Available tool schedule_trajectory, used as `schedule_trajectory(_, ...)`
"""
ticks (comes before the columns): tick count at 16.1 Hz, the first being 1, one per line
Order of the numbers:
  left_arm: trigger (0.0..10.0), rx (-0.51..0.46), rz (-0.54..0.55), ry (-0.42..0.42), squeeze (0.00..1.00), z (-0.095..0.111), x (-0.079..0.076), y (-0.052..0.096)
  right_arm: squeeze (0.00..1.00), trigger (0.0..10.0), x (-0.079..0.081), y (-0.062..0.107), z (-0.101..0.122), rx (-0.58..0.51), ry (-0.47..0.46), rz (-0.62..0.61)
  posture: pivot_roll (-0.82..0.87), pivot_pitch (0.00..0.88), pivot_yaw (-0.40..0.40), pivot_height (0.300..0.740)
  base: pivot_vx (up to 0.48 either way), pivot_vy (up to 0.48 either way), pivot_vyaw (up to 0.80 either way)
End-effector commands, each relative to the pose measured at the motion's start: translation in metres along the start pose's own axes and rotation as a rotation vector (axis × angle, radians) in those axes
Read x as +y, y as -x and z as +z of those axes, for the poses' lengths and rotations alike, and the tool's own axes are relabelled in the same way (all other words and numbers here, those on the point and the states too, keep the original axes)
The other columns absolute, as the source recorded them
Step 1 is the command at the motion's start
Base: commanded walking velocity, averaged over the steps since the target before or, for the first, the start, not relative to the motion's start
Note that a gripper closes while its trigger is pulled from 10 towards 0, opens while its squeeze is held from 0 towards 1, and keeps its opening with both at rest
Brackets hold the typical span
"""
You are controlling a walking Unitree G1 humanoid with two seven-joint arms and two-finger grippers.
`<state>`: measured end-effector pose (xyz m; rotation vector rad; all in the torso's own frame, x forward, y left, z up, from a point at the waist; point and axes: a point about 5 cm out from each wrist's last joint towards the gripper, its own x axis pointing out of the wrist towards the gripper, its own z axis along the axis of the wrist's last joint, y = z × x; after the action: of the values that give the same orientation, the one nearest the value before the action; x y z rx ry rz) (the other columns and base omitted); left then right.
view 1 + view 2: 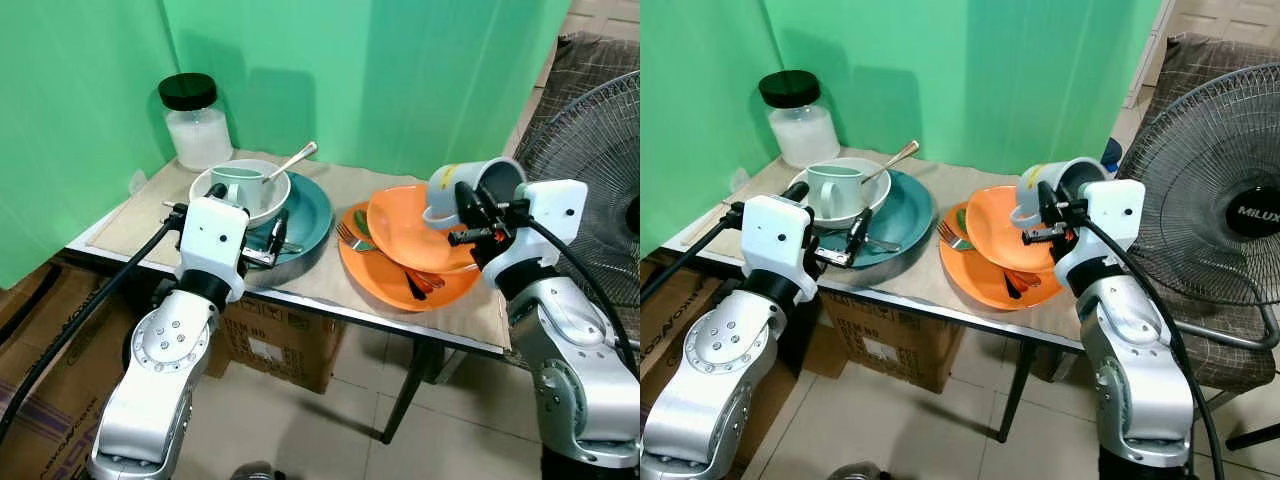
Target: Setting the table
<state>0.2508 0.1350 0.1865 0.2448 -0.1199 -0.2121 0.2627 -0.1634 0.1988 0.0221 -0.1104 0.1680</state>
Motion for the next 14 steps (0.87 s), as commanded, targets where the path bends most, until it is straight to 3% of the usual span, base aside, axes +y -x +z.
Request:
schedule_trajectory(1,10.0,-0.01,0.009,-0.004,0.0,0.001,-0.001,-0.001,0.0,10.0,-0.001,0.0,0.002,-0.034,0.006,-0.028,0.1,0.0,-0.001,0.74,0.0,0.0,-0.78)
schedule_trajectory(5,10.0,0.0,0.009,0.009,0.0,0.0,0.001,0.001,0.0,10.0,-0.001,0.001,0.011,-0.129,0.009,-0.115,0.1,0.0,0.008,0.74,0.0,0.0,-0.8)
schedule_trajectory(6,10.0,0.02,-0.018,0.019,0.0,-0.004,-0.005,0.003,0.0,10.0,-0.009,0.003,0.01,-0.134,0.075,-0.197,0.1,0.0,0.007,0.74,0.0,0.0,-0.79)
schedule_trajectory(8,10.0,0.012,-0.011,0.024,0.0,-0.002,-0.004,0.004,0.0,10.0,-0.008,0.002,0.007,-0.122,0.095,-0.177,0.1,0.0,0.007,0.74,0.0,0.0,-0.79)
schedule_trajectory(11,10.0,0.013,-0.01,0.011,0.0,-0.003,-0.003,0.004,0.0,10.0,-0.007,0.002,0.007,-0.14,0.118,-0.196,0.1,0.0,0.012,0.74,0.0,0.0,0.0)
schedule_trajectory(14,10.0,0.013,0.002,0.019,0.0,-0.003,-0.002,0.005,0.0,10.0,-0.01,0.003,0.008,-0.187,0.155,-0.319,0.1,0.0,0.008,0.74,0.0,0.0,-0.8)
